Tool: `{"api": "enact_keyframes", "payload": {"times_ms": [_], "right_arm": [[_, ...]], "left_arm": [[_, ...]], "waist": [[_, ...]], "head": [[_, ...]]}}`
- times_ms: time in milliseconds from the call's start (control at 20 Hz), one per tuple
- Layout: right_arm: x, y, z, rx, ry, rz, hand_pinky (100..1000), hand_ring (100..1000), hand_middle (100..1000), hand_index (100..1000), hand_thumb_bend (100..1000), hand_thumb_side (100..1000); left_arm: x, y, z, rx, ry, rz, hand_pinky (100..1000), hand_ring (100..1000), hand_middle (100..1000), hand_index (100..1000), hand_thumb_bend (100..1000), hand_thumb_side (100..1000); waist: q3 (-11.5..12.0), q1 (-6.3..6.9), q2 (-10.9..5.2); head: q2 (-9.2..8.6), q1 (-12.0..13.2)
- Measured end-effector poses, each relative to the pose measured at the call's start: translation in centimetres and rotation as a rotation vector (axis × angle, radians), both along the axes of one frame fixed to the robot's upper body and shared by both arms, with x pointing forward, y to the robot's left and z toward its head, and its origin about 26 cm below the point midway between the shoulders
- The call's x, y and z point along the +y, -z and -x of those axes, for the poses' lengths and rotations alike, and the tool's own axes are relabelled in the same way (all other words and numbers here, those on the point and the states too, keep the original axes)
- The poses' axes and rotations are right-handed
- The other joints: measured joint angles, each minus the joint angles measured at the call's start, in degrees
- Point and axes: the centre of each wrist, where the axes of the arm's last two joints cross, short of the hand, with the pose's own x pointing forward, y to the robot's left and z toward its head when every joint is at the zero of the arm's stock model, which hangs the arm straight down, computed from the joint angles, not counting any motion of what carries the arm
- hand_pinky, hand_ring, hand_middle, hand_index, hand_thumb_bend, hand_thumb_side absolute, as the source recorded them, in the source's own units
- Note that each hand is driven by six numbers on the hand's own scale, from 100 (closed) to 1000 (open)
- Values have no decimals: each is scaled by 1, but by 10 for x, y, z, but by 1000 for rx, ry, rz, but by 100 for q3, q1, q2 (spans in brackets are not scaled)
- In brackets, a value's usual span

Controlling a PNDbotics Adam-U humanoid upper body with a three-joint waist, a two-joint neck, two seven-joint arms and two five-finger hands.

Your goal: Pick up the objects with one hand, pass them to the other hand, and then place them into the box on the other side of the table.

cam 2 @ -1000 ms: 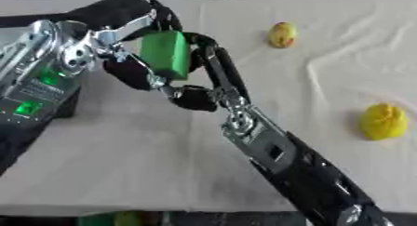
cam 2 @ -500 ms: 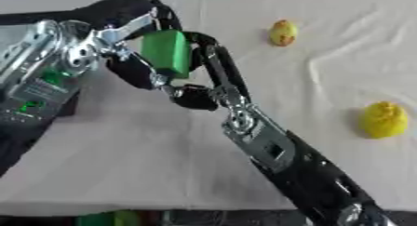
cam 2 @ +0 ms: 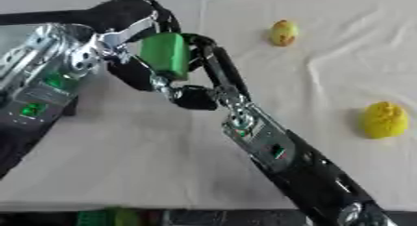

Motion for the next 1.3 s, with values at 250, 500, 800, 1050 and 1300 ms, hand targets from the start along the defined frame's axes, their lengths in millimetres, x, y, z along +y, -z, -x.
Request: {"api": "enact_keyframes", "payload": {"times_ms": [250,500,800,1050,1300], "right_arm": [[0,-1,0,23,14,40,625,672,689,773,304,241],[1,-3,0,38,25,51,632,689,703,792,314,258],[3,-4,0,45,31,79,651,718,728,852,398,262],[-1,-1,-3,44,65,111,662,717,720,865,427,217],[-3,1,-4,27,68,126,672,720,680,881,466,162]], "left_arm": [[0,1,0,-2,1,-13,705,540,315,486,147,100],[1,1,0,-9,0,-21,699,534,305,478,136,106],[6,-3,4,-24,-1,-6,691,530,289,464,124,105],[13,-9,9,-46,4,5,686,529,282,458,128,105],[16,-12,11,-57,2,8,670,529,281,456,146,100]], "waist": [[-3,0,0],[-15,2,0],[-19,3,0],[-24,3,0],[-34,4,0]], "head": [[0,1],[0,3],[-1,5],[-2,5],[-2,10]]}}
